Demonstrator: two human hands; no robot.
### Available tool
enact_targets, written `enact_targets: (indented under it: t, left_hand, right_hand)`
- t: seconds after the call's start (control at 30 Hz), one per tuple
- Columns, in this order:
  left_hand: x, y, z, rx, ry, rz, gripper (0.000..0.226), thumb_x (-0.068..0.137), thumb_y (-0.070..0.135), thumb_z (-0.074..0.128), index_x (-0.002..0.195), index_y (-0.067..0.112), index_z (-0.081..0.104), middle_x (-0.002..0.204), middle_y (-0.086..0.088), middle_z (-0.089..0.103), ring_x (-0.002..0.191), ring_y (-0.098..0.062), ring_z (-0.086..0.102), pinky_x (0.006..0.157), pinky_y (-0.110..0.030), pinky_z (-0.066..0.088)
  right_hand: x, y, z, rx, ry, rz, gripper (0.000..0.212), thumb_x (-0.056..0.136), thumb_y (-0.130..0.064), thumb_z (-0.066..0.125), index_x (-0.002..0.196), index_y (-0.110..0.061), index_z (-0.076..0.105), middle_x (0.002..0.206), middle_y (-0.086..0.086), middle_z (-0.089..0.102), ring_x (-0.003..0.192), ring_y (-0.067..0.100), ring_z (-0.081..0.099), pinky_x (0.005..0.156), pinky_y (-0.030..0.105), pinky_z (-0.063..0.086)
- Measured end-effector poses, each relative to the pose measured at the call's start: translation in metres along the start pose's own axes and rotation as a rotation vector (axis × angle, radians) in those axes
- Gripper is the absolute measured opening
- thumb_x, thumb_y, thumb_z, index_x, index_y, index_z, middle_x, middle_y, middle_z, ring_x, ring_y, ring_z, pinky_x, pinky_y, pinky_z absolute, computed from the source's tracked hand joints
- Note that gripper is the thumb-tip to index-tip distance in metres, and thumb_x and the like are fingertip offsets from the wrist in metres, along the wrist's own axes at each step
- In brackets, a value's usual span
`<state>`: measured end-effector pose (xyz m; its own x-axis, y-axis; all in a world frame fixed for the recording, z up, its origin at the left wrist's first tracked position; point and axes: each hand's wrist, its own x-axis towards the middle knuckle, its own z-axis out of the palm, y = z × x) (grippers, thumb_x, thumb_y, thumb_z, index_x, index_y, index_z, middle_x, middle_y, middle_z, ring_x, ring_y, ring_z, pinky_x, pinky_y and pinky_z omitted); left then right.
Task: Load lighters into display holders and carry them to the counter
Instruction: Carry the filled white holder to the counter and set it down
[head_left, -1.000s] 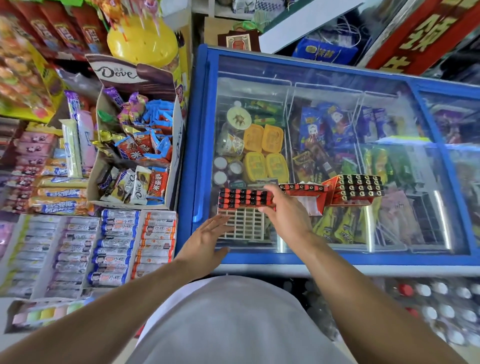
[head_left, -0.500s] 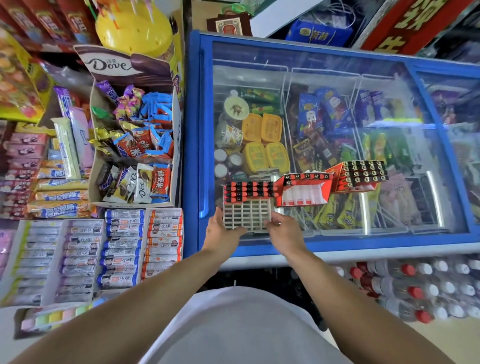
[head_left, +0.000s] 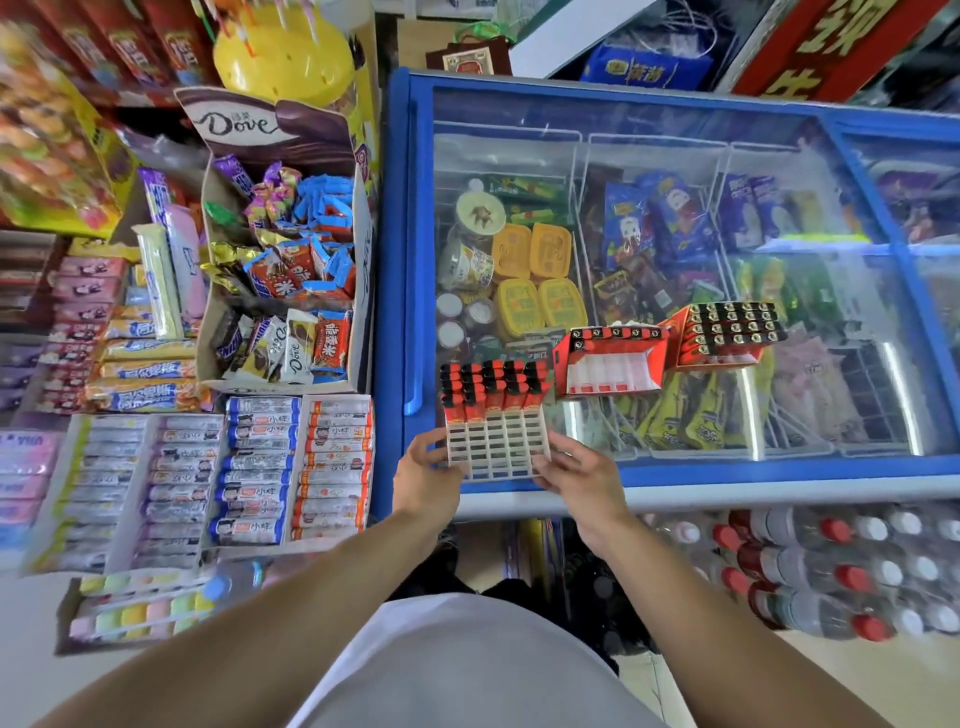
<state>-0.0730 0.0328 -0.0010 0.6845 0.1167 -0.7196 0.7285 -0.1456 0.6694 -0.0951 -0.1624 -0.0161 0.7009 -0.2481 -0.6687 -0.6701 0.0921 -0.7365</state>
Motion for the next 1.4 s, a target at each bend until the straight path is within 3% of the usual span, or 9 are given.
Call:
enact_targets:
  t: [0.17,0.4,0.57,0.67,0.73,0.9,1.13,1.27,1.4]
  left_hand:
    - [-0.032,-0.036,-0.002,-0.03,0.05,0.062,0.044,0.092,0.002,0.064,0.125,0.031,0.06,0.109,0.006,0.072,0.084,-0.011,0.069,0.063,-0.025,0.051]
    - [-0.096,-0.088,-0.019,-0.161,0.074,0.188,0.054,0.088,-0.013,0.058,0.111,0.035,0.072,0.098,0.013,0.077,0.093,-0.003,0.072,0.083,-0.022,0.055]
    - [-0.138,-0.128,-0.05,-0.228,0.18,0.234,0.053,0.092,-0.009,0.058,0.123,0.033,0.068,0.098,0.021,0.076,0.084,0.004,0.07,0.069,-0.012,0.052]
    - [-0.16,-0.152,-0.073,-0.274,0.261,0.229,0.052,0.094,-0.004,0.059,0.12,0.04,0.069,0.097,0.015,0.077,0.085,-0.006,0.072,0.074,-0.029,0.06]
    - [-0.173,-0.169,-0.093,-0.33,0.323,0.218,0.047,0.094,-0.002,0.062,0.125,0.033,0.069,0.095,0.011,0.078,0.078,-0.013,0.07,0.074,-0.038,0.06]
    - [-0.198,-0.209,-0.155,-0.343,0.495,0.191,0.042,0.095,0.004,0.064,0.127,0.032,0.065,0.094,0.026,0.074,0.08,0.005,0.069,0.068,-0.005,0.047]
    - [-0.216,-0.266,-0.262,-0.351,0.668,0.148,0.04,0.097,0.015,0.066,0.134,0.028,0.061,0.09,0.025,0.071,0.074,-0.004,0.069,0.067,-0.009,0.049]
    - [-0.224,-0.291,-0.341,-0.394,0.68,0.189,0.049,0.093,0.007,0.07,0.137,0.024,0.056,0.09,0.026,0.069,0.074,0.013,0.066,0.068,-0.004,0.046]
    - [-0.226,-0.315,-0.432,-0.405,0.639,0.21,0.055,0.092,0.007,0.071,0.143,0.016,0.053,0.099,0.017,0.07,0.076,0.011,0.066,0.067,-0.006,0.047]
  right_hand:
    - [-0.037,0.018,-0.009,0.02,-0.057,-0.08,0.05,0.09,0.003,0.068,0.138,-0.004,0.055,0.105,0.006,0.074,0.088,0.016,0.071,0.076,0.02,0.058]
    - [-0.086,0.057,-0.01,-0.074,-0.193,-0.214,0.047,0.093,-0.004,0.066,0.138,-0.013,0.057,0.105,-0.002,0.076,0.092,0.012,0.071,0.081,0.022,0.056]
    - [-0.123,0.078,0.013,-0.129,-0.31,-0.298,0.046,0.095,-0.002,0.064,0.13,-0.031,0.059,0.11,-0.006,0.075,0.092,0.008,0.069,0.082,0.024,0.056]
    - [-0.14,0.088,0.038,-0.17,-0.368,-0.308,0.046,0.093,-0.003,0.066,0.13,-0.03,0.059,0.107,-0.009,0.076,0.092,0.007,0.07,0.079,0.023,0.057]
    - [-0.152,0.093,0.06,-0.204,-0.419,-0.306,0.047,0.092,-0.004,0.067,0.132,-0.026,0.058,0.105,-0.01,0.076,0.092,0.007,0.07,0.078,0.024,0.058]
    - [-0.184,0.106,0.126,-0.307,-0.595,-0.293,0.042,0.092,-0.005,0.067,0.124,-0.032,0.061,0.102,-0.014,0.076,0.09,0.001,0.069,0.078,0.022,0.057]
    - [-0.235,0.131,0.244,-0.424,-0.73,-0.311,0.034,0.089,-0.006,0.072,0.115,-0.027,0.072,0.11,-0.012,0.074,0.102,0.005,0.068,0.094,0.026,0.051]
    - [-0.265,0.149,0.328,-0.421,-0.718,-0.284,0.04,0.085,-0.003,0.074,0.123,-0.013,0.067,0.094,-0.005,0.075,0.078,-0.002,0.067,0.071,0.011,0.051]
    - [-0.294,0.171,0.415,-0.432,-0.718,-0.283,0.051,0.086,-0.005,0.074,0.132,-0.02,0.058,0.088,-0.012,0.072,0.073,-0.005,0.065,0.072,0.012,0.052]
